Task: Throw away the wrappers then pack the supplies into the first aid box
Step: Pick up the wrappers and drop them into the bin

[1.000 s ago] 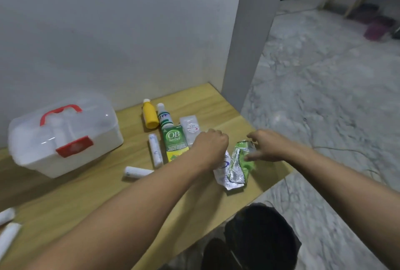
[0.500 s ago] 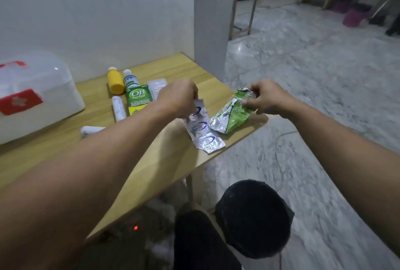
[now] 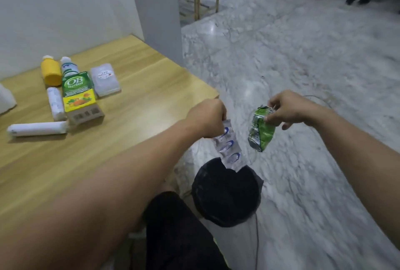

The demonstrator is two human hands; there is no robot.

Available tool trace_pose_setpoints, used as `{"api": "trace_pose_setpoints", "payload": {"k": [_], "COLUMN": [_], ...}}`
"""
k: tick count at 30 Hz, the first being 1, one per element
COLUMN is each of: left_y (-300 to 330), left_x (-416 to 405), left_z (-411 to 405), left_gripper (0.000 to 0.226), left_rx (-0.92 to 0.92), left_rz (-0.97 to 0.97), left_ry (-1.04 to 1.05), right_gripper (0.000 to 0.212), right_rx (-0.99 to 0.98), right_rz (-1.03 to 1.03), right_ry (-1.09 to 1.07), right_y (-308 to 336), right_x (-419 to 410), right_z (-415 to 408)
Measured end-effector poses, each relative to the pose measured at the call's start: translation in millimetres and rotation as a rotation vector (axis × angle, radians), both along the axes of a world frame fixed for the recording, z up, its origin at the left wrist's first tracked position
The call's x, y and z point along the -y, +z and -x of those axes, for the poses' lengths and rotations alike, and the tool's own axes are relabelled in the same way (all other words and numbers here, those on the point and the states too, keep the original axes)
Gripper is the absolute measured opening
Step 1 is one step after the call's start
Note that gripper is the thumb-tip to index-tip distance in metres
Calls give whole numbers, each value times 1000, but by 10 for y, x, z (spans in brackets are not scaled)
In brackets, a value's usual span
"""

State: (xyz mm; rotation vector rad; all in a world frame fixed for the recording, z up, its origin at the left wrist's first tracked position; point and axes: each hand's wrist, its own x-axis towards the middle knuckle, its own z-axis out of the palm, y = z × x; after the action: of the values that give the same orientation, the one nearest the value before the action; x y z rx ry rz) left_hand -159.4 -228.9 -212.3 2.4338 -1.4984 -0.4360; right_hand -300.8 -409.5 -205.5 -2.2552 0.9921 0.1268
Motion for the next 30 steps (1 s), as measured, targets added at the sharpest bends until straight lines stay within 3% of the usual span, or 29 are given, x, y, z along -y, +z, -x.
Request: {"api": "trace_pose_setpoints", "payload": {"k": [4, 7, 11, 14, 16, 20, 30], "left_y": [-586, -990, -1269, -1354, -1406, -1457, -943], "left_x": [68, 64, 60, 62, 76, 74, 234], "left_z": [180, 225, 279, 301, 302, 275, 111], "left_gripper": [9, 27, 7, 8, 14, 57, 59], "left_rx": [-27, -92, -123, -151, -193, -234, -222], "left_rz": [-143, -185, -234, -246, -275, -385, -354], "left_ry": [32, 100, 180, 225, 245, 225, 108], "right_gripper": [8, 18, 4, 2, 9, 27, 32], "right_rx": [-53, -91, -127, -125, -130, -163, -31], "right_rz": [-27, -43, -7, 4, -17, -47, -64], "right_ry": [-65, -91, -81, -97, -108, -73, -19], "right_y": [-593, -1006, -1437, -1633, -1701, -1782, -1317], "right_x": [-95, -175, -257, -318, -345, -331, -173], "right_z": [100, 117, 94, 70, 50, 32, -147]}}
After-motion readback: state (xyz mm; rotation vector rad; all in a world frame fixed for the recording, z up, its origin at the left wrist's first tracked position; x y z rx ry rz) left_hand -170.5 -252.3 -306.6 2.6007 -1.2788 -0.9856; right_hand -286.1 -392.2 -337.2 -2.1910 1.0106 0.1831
